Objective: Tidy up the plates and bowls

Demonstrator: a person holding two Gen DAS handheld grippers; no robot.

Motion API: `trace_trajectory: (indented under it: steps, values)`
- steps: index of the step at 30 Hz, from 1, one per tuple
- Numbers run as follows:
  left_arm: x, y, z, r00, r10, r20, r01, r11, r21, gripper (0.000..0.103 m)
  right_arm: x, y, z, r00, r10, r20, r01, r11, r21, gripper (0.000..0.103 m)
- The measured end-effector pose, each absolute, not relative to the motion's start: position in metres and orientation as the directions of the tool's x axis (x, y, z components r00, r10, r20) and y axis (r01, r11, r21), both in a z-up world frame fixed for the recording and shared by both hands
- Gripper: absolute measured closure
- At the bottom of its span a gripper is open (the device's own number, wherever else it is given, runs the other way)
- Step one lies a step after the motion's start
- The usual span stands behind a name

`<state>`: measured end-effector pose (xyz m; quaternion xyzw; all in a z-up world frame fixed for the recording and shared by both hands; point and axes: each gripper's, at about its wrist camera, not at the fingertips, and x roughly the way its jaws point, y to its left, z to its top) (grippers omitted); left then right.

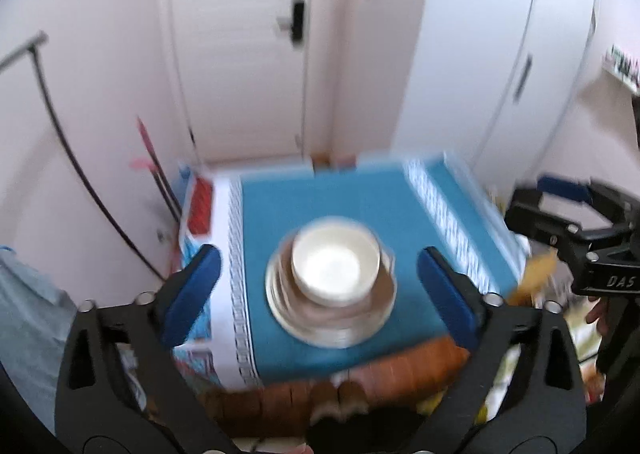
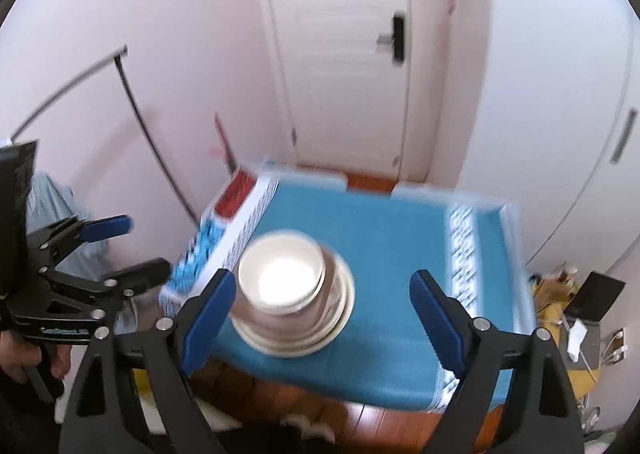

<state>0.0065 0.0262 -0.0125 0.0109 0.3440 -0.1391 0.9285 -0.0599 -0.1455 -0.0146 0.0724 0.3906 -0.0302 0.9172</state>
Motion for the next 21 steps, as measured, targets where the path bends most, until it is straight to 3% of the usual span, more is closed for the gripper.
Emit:
trace_trajectory:
  steps: [2, 4, 11, 21]
  values:
    - [-0.008, 0.029, 0.006, 0.797, -0.229, -0.559, 0.232, 0.970, -0.067, 0.000, -0.072, -0.148, 0.001, 0.733, -0.043, -0.679, 0.152, 0.983, 0.102, 0.016]
    - [-0.020, 0.029, 0.022, 0.854, -0.182, -0.487, 0.184, 0.982, -0.046, 0.000, -0.084, -0.145, 0.018, 0.772, -0.115, -0.625, 0.197, 0.978, 0.063, 0.000]
    - [-0.048, 0.020, 0.045, 0.932, -0.136, -0.336, 0.148, 0.989, 0.010, 0.000, -0.107, -0.136, 0.047, 0.831, -0.245, -0.499, 0.285, 0.958, 0.005, 0.000]
    - [-0.061, 0.022, 0.054, 0.949, -0.113, -0.296, 0.129, 0.991, 0.034, 0.000, -0.119, -0.141, 0.052, 0.829, -0.302, -0.470, 0.352, 0.936, 0.020, 0.000]
